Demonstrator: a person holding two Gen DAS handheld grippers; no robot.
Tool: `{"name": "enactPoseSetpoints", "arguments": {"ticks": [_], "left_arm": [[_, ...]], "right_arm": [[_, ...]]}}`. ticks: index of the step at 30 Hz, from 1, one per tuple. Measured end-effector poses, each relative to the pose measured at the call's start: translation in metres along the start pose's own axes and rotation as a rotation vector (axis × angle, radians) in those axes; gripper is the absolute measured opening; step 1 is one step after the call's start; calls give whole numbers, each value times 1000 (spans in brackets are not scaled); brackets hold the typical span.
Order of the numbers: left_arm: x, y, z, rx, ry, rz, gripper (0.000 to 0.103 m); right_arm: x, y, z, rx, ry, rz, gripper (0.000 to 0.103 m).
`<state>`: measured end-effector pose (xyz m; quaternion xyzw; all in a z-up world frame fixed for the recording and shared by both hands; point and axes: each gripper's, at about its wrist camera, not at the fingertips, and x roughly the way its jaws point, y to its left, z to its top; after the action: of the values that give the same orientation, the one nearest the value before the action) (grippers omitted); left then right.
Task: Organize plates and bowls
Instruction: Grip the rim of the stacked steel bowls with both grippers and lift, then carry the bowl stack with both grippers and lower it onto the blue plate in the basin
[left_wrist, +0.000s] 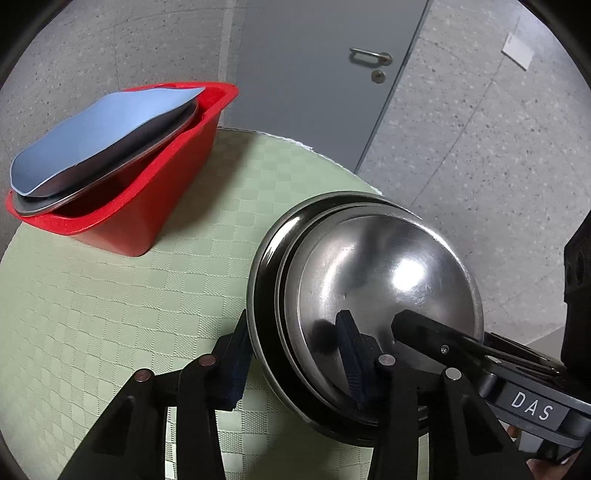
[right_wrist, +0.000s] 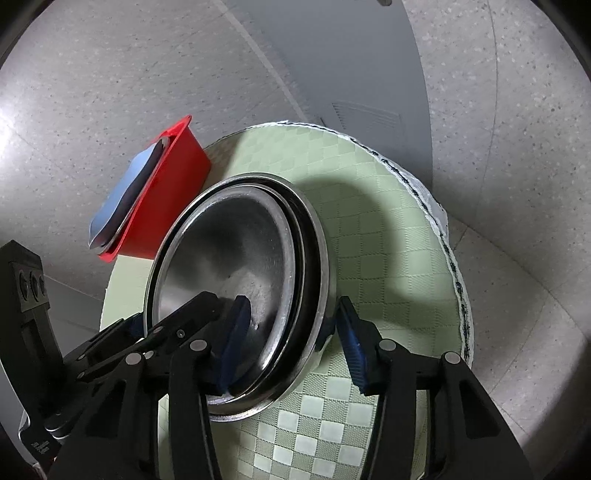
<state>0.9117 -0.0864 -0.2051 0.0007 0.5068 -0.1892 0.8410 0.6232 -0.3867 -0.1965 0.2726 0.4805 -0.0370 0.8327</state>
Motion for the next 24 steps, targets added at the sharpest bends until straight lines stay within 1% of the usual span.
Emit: {"name": "enactPoseSetpoints", "arguments": {"ticks": [2,6,10,15,19,24], "left_arm": [[-1,0,2,5,0,5,38],[-10,-1,-8,1,0,-1,38],[-13,-10,-11,11,-15,3,37],[-27,-12,-16,18,-33,-1,36],[-43,-9,-19,11,-58,5,36],[-72,0,-21,-5,-100,19,36]], "right_arm": [[-1,2,-1,-4,-2,-8,48],[-4,4,-4,-7,-4,-16,48],[-7,6,-5,-10,-11,-20,48],[-13,13,-5,-18,-26,-18,48],[-20,21,-5,-31,-35,-6,48],[-29,41,0,-63,-47,18,48]]}}
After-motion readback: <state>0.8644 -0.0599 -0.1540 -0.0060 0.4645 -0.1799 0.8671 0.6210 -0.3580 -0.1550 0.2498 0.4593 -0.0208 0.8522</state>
